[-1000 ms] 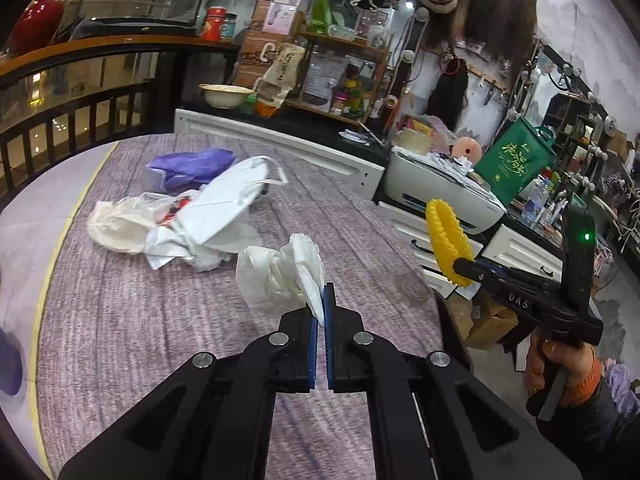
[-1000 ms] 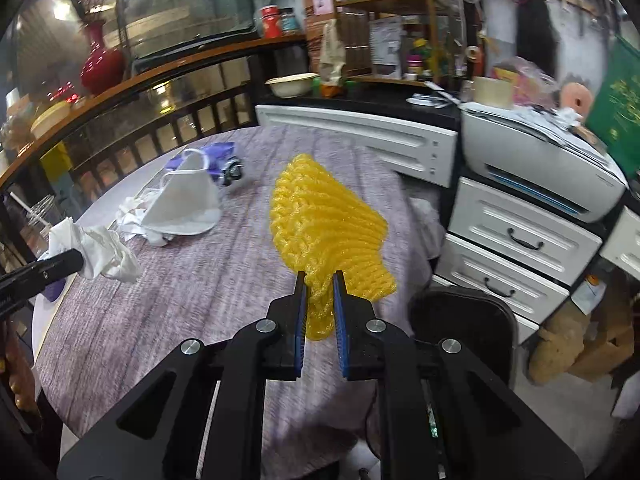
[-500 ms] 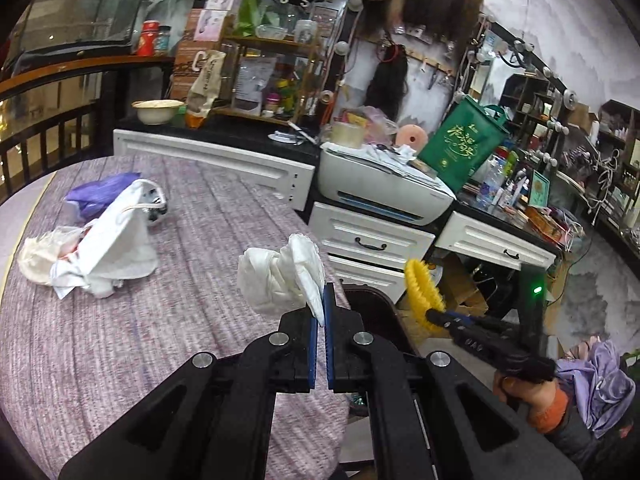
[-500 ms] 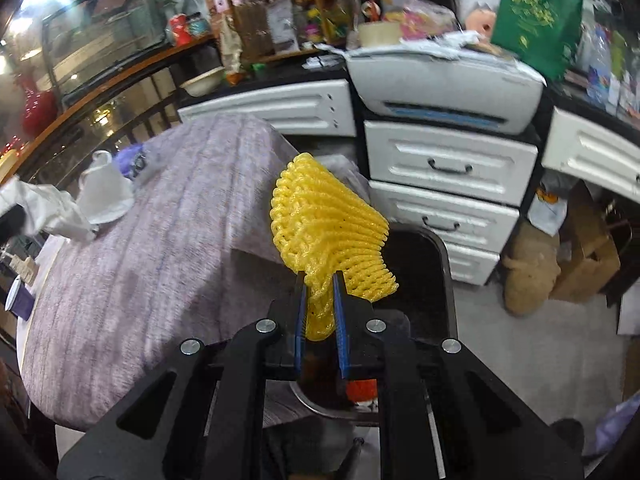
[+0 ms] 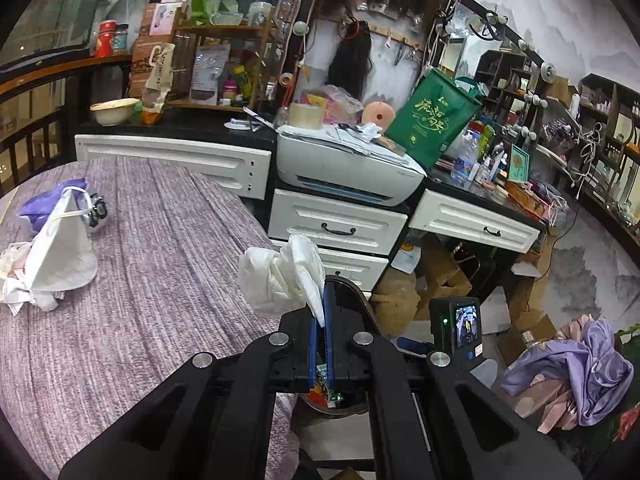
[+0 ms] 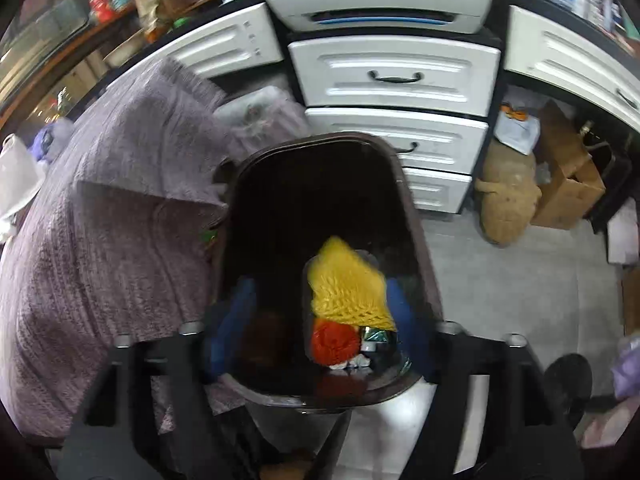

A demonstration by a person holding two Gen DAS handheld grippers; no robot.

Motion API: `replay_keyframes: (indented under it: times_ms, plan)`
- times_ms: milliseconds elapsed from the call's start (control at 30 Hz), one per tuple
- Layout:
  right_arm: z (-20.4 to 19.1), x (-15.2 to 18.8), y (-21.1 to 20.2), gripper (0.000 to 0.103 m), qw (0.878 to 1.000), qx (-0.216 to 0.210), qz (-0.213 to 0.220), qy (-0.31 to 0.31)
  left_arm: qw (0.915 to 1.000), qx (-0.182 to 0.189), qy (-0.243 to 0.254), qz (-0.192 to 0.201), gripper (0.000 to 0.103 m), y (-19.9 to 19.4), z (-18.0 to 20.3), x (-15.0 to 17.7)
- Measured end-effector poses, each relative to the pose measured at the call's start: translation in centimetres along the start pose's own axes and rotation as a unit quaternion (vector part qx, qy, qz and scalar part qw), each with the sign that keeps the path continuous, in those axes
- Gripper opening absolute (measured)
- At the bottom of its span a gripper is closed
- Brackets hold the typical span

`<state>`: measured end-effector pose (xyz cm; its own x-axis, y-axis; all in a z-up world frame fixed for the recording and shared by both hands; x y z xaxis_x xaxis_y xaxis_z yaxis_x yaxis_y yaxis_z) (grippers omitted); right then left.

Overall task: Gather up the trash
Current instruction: 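Grasp the yellow foam net with the right tool and carry it over the bin, then drop the yellow net with the right tool while the left tool drops the tissue into the bin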

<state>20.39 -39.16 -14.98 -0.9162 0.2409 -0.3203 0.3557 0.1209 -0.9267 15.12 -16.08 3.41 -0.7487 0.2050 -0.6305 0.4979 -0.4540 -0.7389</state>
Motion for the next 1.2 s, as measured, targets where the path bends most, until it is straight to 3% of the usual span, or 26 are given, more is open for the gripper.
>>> replay_keyframes:
  times_ms: [200, 600, 867, 1200]
  plan:
    - [1.6, 0.9, -2.1, 0.076, 0.999, -0.01, 0.023, 0.029, 0.9996, 0.018, 0.01, -0.017, 0.004, 1.5, 1.3, -0.1]
    - [5.1, 2.8, -8.4, 0.08, 0.993, 0.029, 0.098, 0.063, 0.9954, 0.066, 0.032, -0.061, 0.004, 5.3, 5.0, -0.9]
    - [8.4, 3.7, -9.8, 0.08, 0.988, 0.036, 0.11, 0.102, 0.9877, 0.091, 0.039, -0.121, 0.004, 10.0, 6.6, -0.5]
    - [10.3, 4.4, -9.6, 0.08, 0.986, 0.036, 0.107, 0.123, 0.9796, 0.075, 0.044, -0.181, 0.004, 15.7, 7.8, 0.5]
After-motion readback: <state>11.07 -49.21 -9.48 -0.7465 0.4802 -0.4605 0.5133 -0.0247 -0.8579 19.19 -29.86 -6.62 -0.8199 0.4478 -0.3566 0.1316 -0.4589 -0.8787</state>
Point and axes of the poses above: each gripper's, at about its wrist camera, not at the fingertips, and y roughly the way its jaws point, z to its right, x to its underside, the point moved 1 cm from there along y, roughly the way its jaws point, and after that the axes turned 15 degrees about -z, right-handed, at the moved point
